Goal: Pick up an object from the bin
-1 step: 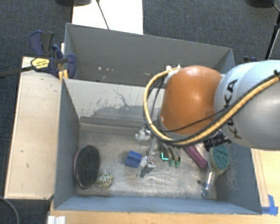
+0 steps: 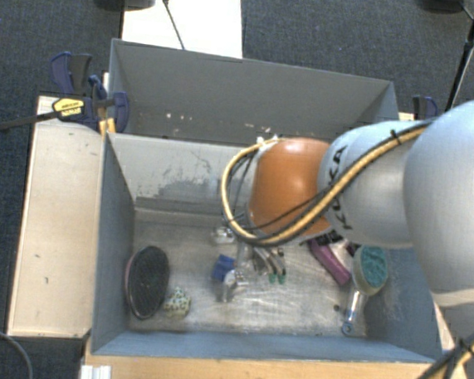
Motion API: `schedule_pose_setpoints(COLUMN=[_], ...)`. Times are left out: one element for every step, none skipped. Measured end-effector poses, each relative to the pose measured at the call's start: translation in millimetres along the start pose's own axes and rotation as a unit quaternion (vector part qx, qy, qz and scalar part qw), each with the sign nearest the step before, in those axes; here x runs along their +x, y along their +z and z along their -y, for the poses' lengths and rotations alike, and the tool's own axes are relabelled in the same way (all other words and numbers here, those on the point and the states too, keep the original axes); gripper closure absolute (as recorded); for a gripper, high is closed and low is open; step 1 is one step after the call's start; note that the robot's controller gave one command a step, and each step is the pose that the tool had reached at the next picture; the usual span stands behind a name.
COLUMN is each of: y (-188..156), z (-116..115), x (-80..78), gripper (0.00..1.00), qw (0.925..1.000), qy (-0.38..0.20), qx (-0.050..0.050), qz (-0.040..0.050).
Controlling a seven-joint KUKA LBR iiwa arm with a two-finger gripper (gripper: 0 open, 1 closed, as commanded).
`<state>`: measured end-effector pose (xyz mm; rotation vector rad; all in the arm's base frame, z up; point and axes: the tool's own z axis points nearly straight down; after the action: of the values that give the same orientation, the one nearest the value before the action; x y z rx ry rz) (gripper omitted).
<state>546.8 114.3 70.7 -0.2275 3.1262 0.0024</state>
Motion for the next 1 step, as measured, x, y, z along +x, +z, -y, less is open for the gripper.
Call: schedule_pose_setpoints(y=[-30.5], z=[-10.9], x=[7.5], gripper=[0.0], qw=[0.9895], qy=[-0.145], qx=[0.0], qz=[-0.0008])
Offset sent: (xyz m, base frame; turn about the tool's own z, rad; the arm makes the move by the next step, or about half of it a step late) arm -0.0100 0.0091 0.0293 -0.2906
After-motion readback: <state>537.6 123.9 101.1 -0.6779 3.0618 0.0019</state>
